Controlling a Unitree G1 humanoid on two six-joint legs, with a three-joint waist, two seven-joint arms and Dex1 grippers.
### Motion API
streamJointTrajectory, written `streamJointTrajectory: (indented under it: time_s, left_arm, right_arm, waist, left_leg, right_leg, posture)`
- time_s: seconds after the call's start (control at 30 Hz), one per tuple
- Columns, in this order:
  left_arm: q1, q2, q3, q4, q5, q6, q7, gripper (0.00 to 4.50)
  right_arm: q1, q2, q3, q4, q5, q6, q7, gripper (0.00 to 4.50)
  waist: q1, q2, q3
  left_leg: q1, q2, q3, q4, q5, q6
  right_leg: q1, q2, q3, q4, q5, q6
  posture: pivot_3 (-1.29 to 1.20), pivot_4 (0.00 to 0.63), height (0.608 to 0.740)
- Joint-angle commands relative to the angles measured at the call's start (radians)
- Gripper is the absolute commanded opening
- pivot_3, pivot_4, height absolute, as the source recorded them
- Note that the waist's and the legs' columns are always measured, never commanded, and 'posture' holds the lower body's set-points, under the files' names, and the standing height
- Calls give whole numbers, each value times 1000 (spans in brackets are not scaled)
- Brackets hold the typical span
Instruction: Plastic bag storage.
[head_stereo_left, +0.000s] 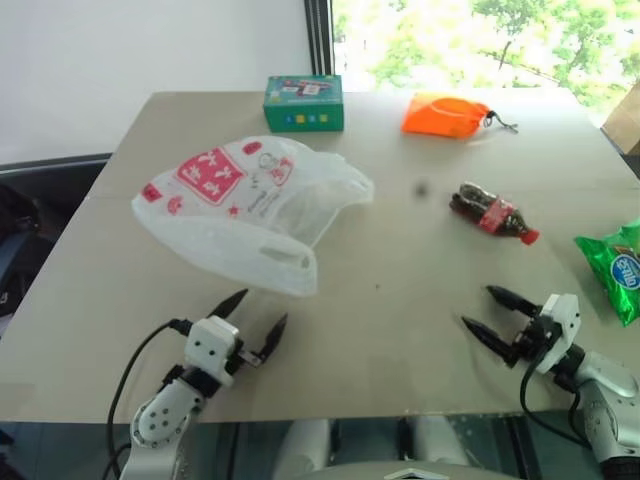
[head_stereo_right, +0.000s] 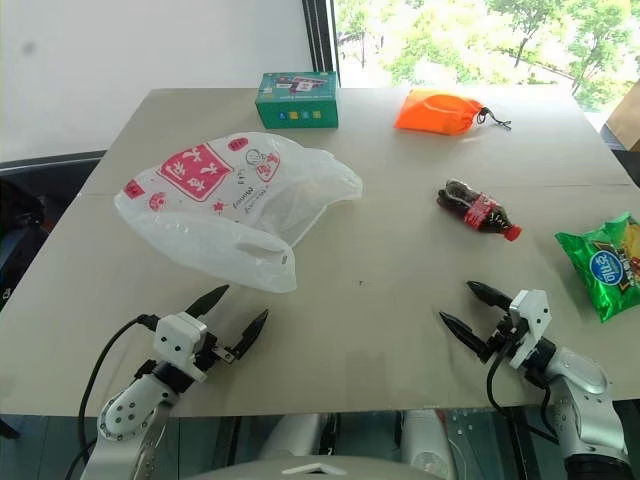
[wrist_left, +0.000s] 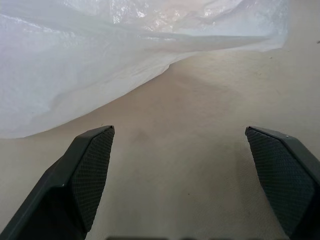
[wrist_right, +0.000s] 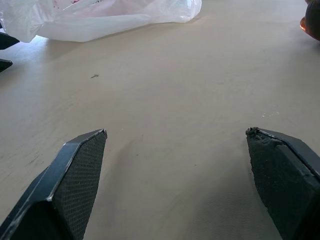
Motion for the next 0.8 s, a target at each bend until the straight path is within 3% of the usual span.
streamJointTrajectory:
  time_s: [0.03,0.6,0.8]
  left_arm:
    - [32,-15,-43,26,6,15,-9,4448]
    - [62,-24,-39,-28,0,20,-4,4448]
    - [82,5,-58,-156,-99,47,-72,4448]
  right_arm:
    - [7,-4,22,24,-12,17,2,4500]
    - [-42,-18,35,64,-25,15,13,4500]
    - [-38,-19,48,26,2,37,45,4500]
  waist:
    - [0,0,0]
    - [-3,-2,-1]
    - [-2,-6,3]
  left_leg:
    - [0,0,0,0,0,0]
    - [4,0,5,6,0,0]
    - [4,1,5,12,0,1]
  right_leg:
    - [0,0,0,0,0,0]
    - [3,6,1,6,0,1]
    - [2,6,2,13,0,1]
  posture:
    - [0,150,740]
    - [0,150,740]
    - [0,150,740]
